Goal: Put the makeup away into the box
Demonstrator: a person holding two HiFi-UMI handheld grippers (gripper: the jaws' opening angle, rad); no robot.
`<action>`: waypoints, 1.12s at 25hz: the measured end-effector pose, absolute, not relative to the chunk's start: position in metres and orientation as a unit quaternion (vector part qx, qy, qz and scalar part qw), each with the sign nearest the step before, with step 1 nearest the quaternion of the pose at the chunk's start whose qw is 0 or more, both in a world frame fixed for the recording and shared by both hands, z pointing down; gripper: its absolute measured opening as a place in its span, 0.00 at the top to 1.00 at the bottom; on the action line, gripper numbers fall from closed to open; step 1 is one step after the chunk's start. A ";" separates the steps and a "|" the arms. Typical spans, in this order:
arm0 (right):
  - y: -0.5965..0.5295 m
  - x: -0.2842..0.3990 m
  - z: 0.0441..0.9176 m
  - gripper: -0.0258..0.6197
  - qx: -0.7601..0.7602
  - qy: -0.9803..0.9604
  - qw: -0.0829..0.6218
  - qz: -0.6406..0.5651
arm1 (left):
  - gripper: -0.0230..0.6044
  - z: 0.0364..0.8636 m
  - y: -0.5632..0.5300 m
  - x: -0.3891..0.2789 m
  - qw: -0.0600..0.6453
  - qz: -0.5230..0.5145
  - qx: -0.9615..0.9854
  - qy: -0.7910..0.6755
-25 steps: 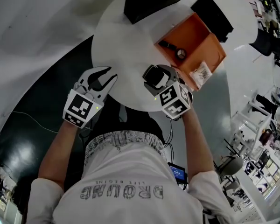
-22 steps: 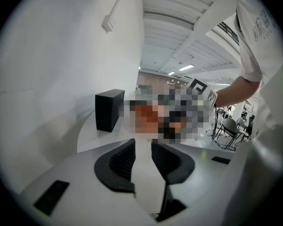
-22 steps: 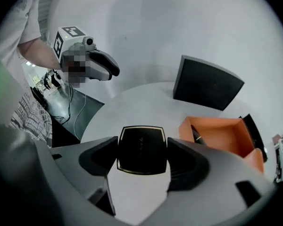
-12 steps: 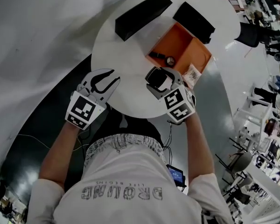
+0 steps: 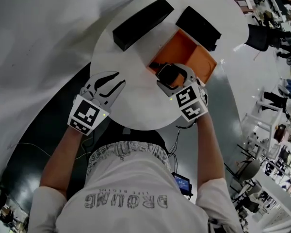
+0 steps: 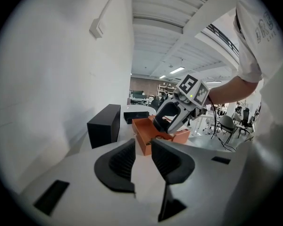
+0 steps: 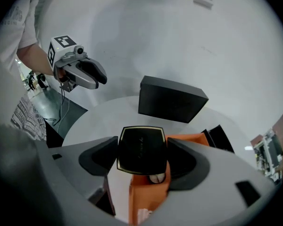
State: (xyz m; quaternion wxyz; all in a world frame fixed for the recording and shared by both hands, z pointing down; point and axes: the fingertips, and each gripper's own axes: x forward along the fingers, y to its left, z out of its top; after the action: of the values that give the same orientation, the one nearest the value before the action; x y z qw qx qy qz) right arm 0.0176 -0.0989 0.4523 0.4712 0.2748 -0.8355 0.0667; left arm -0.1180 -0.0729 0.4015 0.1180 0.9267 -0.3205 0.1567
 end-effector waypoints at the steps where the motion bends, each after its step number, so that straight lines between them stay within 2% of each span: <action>1: -0.104 0.021 0.454 0.43 0.273 -0.835 0.472 0.068 | 0.77 0.403 -0.076 -0.116 0.120 0.157 0.926 -0.322; 16: -0.188 0.061 0.493 0.43 0.211 -0.833 0.507 0.069 | 0.77 0.424 -0.114 -0.088 0.150 0.171 0.901 -0.369; 28: -0.212 0.081 0.536 0.43 0.153 -0.804 0.570 0.072 | 0.77 0.443 -0.128 -0.072 0.171 0.174 0.886 -0.395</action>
State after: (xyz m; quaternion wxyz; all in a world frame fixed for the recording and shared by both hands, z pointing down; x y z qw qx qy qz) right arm 0.0810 -0.2123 0.5364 0.5704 0.1534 -0.8037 0.0717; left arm -0.0715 -0.1283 0.4430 0.1706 0.8857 -0.3953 0.1738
